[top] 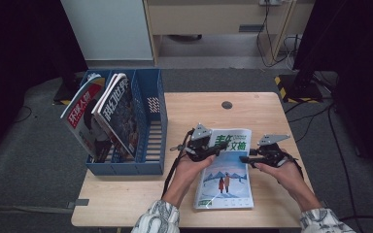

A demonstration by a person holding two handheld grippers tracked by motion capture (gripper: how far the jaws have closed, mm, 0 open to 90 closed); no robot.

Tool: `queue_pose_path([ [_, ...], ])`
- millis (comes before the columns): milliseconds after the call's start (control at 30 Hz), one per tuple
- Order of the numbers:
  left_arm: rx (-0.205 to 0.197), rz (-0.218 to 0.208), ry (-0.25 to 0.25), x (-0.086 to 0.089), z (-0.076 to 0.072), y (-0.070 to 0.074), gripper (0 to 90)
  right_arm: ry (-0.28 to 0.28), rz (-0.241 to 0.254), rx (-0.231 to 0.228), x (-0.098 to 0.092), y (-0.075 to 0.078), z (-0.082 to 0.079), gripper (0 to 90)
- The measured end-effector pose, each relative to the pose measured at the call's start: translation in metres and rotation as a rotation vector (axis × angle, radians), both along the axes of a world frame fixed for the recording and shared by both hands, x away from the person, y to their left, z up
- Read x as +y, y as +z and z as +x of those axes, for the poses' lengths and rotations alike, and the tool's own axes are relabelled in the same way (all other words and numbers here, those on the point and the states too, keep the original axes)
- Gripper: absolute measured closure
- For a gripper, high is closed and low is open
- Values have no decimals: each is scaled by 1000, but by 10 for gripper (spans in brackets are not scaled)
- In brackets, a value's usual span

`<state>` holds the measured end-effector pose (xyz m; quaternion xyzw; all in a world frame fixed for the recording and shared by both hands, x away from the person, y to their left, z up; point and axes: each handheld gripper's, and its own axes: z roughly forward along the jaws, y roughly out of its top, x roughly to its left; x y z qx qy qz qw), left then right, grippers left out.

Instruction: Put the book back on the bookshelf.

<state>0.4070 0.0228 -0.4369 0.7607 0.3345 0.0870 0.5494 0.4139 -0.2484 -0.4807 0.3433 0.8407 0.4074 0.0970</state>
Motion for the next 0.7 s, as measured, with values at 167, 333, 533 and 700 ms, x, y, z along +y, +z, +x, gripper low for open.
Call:
queue_pose_path([
  [167,-19,-12,-1,4,1,5,701,-26,-1,-14,2,8,1,656],
  [333,-29,-27,-2,8,3,8,706,-34,-12,-27,5,16,2,669],
  [533,-35,-38,7,13,3,14,714,-38,-28,-60,8,25,2,675],
  [700,-29,-24,9,16,-2,20,719,-35,-42,-94,11,34,-2,689],
])
